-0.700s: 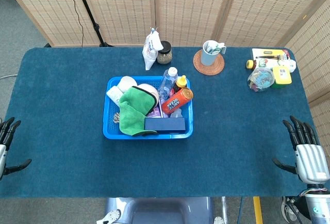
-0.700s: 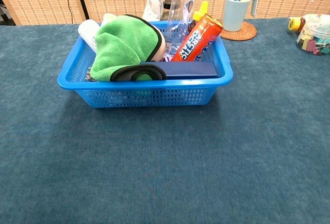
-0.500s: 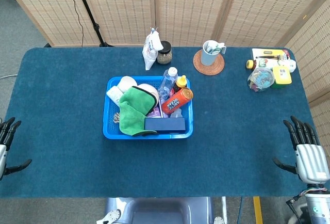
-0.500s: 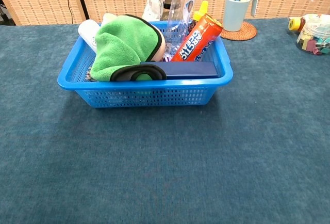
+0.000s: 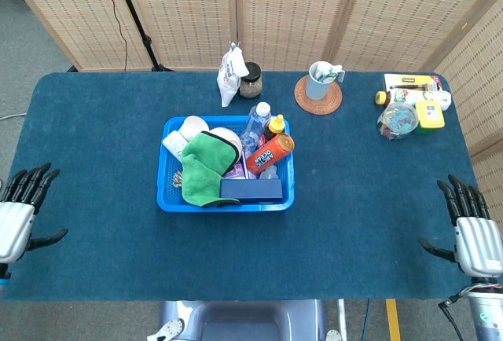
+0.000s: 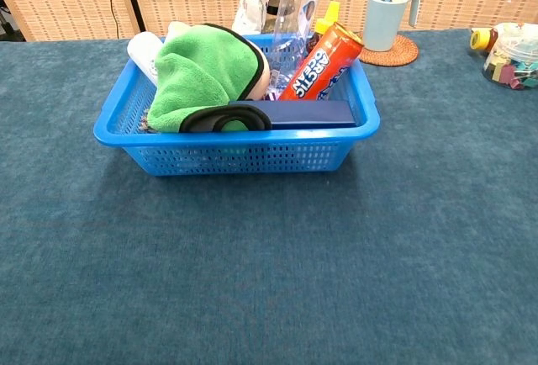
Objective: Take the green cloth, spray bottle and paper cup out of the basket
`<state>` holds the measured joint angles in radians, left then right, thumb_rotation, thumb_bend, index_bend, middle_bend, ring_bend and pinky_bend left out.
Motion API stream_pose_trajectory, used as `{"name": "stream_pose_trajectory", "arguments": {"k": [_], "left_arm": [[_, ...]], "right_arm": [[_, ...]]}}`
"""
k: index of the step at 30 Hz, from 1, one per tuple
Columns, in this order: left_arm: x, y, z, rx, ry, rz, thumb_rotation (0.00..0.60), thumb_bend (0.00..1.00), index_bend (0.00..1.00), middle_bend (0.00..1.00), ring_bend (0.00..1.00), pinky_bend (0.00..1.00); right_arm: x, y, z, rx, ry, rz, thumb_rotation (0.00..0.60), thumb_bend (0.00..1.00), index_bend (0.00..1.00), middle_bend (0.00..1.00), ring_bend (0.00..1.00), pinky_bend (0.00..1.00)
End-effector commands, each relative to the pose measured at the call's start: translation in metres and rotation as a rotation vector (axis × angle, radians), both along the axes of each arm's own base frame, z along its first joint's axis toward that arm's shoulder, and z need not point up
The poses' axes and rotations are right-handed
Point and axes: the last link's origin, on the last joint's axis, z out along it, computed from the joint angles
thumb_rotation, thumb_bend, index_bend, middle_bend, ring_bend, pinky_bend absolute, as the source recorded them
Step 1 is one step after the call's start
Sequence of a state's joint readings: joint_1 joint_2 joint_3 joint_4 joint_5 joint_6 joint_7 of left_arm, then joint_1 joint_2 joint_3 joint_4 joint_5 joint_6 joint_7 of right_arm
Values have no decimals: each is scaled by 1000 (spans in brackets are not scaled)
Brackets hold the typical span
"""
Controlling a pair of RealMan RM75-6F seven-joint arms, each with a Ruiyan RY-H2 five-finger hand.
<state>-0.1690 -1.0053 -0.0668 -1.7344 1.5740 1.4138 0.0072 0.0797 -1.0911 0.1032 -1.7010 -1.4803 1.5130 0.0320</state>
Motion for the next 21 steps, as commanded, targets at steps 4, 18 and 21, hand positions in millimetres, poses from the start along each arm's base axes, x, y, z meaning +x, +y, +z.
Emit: {"name": "stream_pose_trajectory", "arguments": {"k": [4, 18, 21], "left_arm": [[44, 40, -10, -77, 50, -126, 600, 75, 0, 0, 0, 0], [125, 141, -94, -250, 140, -277, 600, 75, 0, 0, 0, 0], [139, 155, -110, -265, 151, -275, 600, 74, 0, 0, 0, 0]], "right_arm": [[-2, -1, 1, 0, -3, -11, 600, 0, 0, 0, 0, 0], [-5, -4, 2, -6, -13, -33, 600, 0, 0, 0, 0, 0], [-7, -6, 3, -7, -14, -42, 600, 0, 0, 0, 0, 0]]}}
